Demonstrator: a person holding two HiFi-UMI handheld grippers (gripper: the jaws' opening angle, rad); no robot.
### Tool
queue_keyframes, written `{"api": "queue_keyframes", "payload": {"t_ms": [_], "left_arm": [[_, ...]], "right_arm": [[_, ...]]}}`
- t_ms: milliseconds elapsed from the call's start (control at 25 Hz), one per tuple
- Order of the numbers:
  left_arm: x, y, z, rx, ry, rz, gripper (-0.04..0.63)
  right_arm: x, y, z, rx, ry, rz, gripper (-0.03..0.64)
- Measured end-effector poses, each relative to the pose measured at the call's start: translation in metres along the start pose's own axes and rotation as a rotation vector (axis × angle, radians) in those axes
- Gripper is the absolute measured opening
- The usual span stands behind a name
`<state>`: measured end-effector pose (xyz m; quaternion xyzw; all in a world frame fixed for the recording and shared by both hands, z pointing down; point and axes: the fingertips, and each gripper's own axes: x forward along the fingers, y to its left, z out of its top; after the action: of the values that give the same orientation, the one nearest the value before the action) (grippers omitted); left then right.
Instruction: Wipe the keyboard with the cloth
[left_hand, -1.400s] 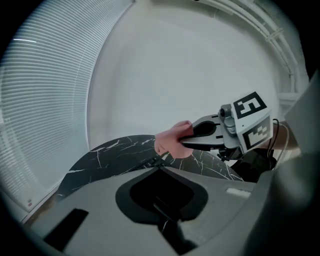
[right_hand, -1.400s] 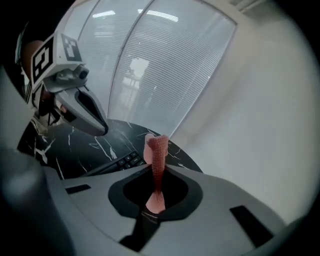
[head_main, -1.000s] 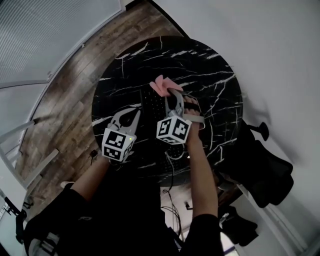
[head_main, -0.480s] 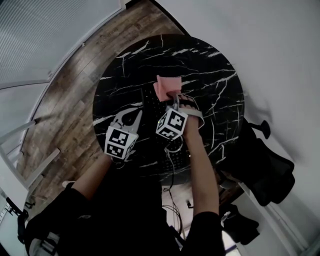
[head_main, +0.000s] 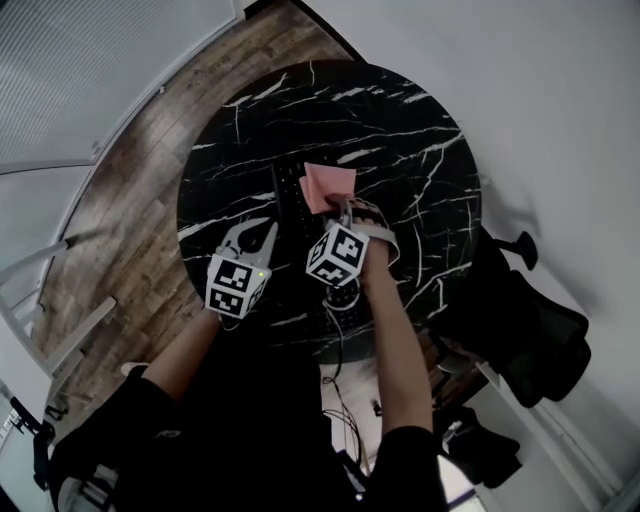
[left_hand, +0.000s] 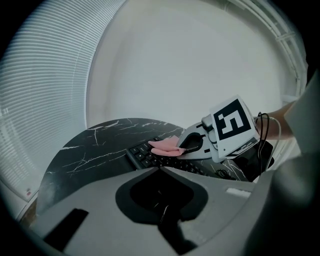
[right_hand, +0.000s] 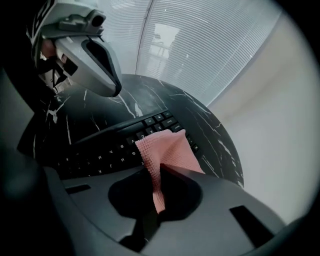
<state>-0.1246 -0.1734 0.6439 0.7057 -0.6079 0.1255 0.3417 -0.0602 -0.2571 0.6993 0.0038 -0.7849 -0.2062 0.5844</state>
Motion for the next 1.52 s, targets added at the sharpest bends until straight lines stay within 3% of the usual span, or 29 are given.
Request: {"api": "queue_keyframes", "payload": {"t_ms": [560, 920, 1520], "left_arm": [[-0.015, -0.031, -0.027, 0.034, 0.012, -0.008, -0.002], [-0.023, -0.06, -0.042, 0.08, 0.024, -0.024, -0.002], [-0.03, -0.113, -0.077, 0.099, 0.039, -0.04, -0.002]], "right_arm": [[-0.027, 0.057, -0.028, 0.069, 0.006, 0.054, 0.006], [-0.048, 0.097, -0.054, 0.195, -0.001, 0.122, 0.006], [-0.077, 0.154, -0.092, 0.236, -0.006, 0.169, 0.006]]}}
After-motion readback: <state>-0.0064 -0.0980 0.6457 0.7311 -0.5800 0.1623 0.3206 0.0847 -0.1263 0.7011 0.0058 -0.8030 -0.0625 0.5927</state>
